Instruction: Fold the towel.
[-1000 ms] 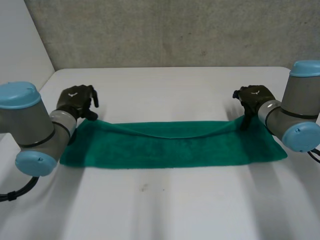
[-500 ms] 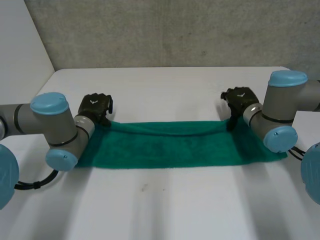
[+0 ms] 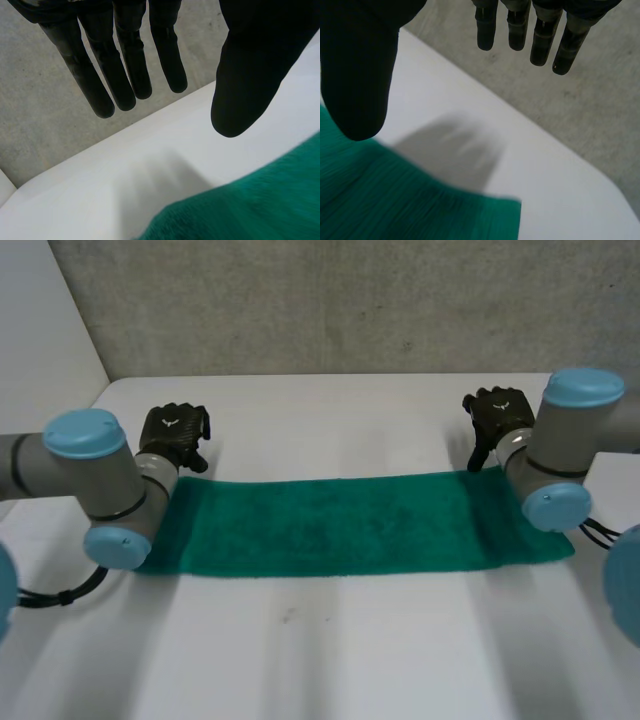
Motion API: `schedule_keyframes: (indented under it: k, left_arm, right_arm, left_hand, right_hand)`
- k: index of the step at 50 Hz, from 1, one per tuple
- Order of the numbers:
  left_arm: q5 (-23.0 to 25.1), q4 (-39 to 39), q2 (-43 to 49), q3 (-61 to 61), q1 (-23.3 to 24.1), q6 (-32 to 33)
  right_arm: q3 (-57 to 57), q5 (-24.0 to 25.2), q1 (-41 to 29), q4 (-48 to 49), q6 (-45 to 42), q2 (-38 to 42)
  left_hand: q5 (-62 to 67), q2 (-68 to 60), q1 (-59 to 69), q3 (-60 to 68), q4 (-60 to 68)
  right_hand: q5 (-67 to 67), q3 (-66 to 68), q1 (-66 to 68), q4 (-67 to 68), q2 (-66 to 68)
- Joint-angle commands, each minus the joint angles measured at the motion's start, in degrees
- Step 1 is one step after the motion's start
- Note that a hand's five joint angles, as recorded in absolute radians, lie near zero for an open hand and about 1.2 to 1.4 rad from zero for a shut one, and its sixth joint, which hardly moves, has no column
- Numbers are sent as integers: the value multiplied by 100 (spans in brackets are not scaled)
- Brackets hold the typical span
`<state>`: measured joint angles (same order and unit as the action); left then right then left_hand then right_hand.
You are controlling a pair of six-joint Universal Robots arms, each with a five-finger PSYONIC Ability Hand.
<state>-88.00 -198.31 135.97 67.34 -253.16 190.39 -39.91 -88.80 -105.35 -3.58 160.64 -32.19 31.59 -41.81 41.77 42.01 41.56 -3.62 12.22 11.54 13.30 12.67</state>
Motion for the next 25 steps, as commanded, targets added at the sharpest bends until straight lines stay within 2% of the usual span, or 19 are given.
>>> schedule_keyframes:
  k: [1, 7, 11, 17, 22, 25]
  left_arm:
    - [11, 47, -1177, 1360, -58, -11]
    - [28, 55, -1758, 2178, -190, -19]
    - [20, 55, -1890, 2442, -190, -28]
    - [20, 55, -2136, 2846, -190, -28]
    - [11, 55, -2189, 2978, -190, -72]
    - [2, 55, -2198, 2978, -190, -142]
  right_arm:
    - [-2007, 353, 189, -486, -260, -1629]
    - [-3390, 671, 734, -258, -683, -2414]
    - [-4171, 723, 884, 234, -850, -2651]
    - [-4709, 750, 1077, 551, -903, -2713]
    - [-4990, 838, 1271, 850, -982, -2669]
    - [-5017, 855, 1280, 938, -1008, -2643]
  left_hand:
    - [329, -306, 311, 286, 331]
    - [126, -104, 108, 83, 129]
    - [109, -87, 91, 67, 112]
    - [-227, 249, -245, -269, -224]
    - [-965, 987, -983, -1008, -963]
    - [-2510, 2532, -2528, -2553, -2507]
  right_hand:
    - [-15, 155, 224, 47, 110]
    - [-990, 1130, 1198, 1022, 1085]
    - [-1127, 1266, 1335, 1158, 1222]
    - [-1244, 1384, 1452, 1276, 1339]
    - [-1495, 1635, 1703, 1527, 1590]
    - [-1731, 1871, 1939, 1763, 1826]
